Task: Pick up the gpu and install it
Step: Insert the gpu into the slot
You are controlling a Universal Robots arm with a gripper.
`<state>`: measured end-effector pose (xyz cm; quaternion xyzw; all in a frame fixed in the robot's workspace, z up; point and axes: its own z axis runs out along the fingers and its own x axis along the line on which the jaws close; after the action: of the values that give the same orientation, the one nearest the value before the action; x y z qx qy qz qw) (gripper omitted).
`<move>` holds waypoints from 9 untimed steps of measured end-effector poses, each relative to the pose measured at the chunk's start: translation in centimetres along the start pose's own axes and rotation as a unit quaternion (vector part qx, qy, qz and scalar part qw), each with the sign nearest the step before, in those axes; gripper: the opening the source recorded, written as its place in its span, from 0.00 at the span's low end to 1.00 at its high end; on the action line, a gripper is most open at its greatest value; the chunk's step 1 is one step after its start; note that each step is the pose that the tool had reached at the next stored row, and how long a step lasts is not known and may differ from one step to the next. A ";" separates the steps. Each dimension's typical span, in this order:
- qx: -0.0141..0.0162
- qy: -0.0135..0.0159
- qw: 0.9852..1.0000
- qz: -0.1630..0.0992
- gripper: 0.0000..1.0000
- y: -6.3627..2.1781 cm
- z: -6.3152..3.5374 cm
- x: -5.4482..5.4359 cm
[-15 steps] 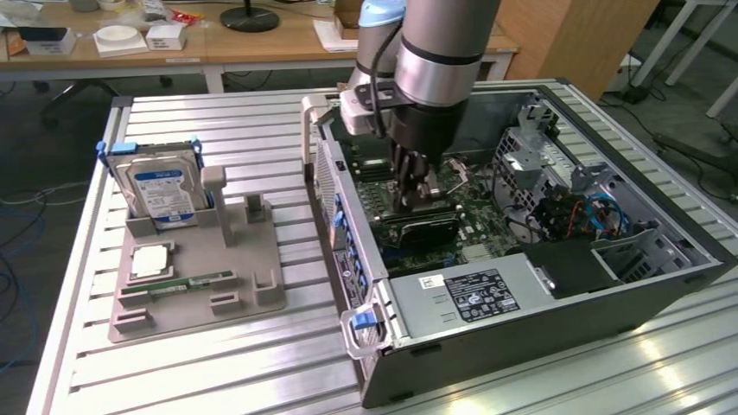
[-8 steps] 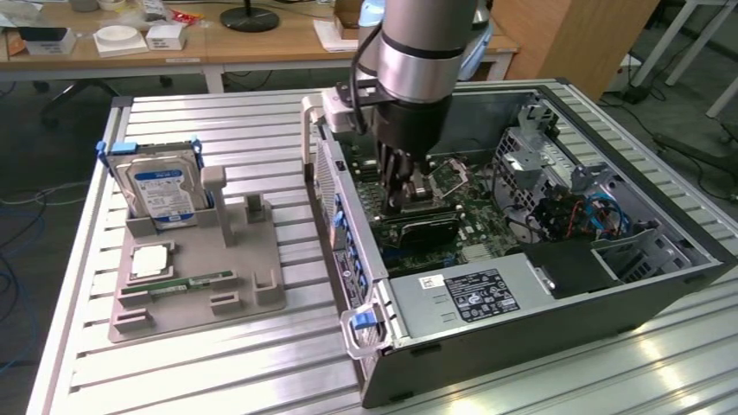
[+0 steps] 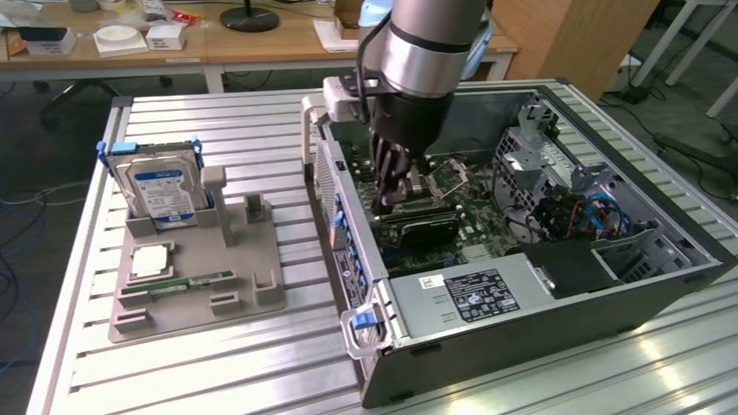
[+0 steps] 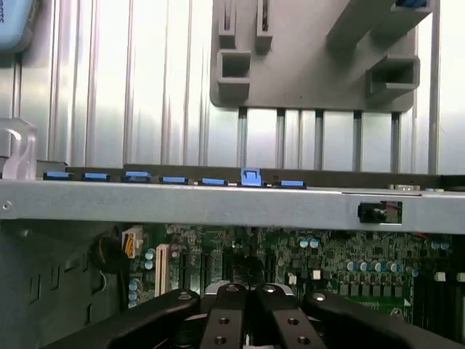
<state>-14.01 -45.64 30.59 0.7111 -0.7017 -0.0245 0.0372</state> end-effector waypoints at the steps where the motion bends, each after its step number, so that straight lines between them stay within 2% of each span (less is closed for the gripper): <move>1: -0.008 0.000 1.000 0.000 0.13 -0.25 0.00 0.0; 2: -0.014 0.000 1.000 0.000 0.13 -0.55 0.02 0.0; 4: -0.023 0.000 1.000 -0.001 0.13 -1.06 0.11 0.0; 6: -0.033 0.000 0.999 -0.001 0.13 -1.19 0.23 -0.2; 9: -0.049 0.000 0.999 -0.001 0.13 -1.20 0.32 -0.5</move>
<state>-12.85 -45.13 30.16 0.7091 -0.6990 -0.0591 0.0717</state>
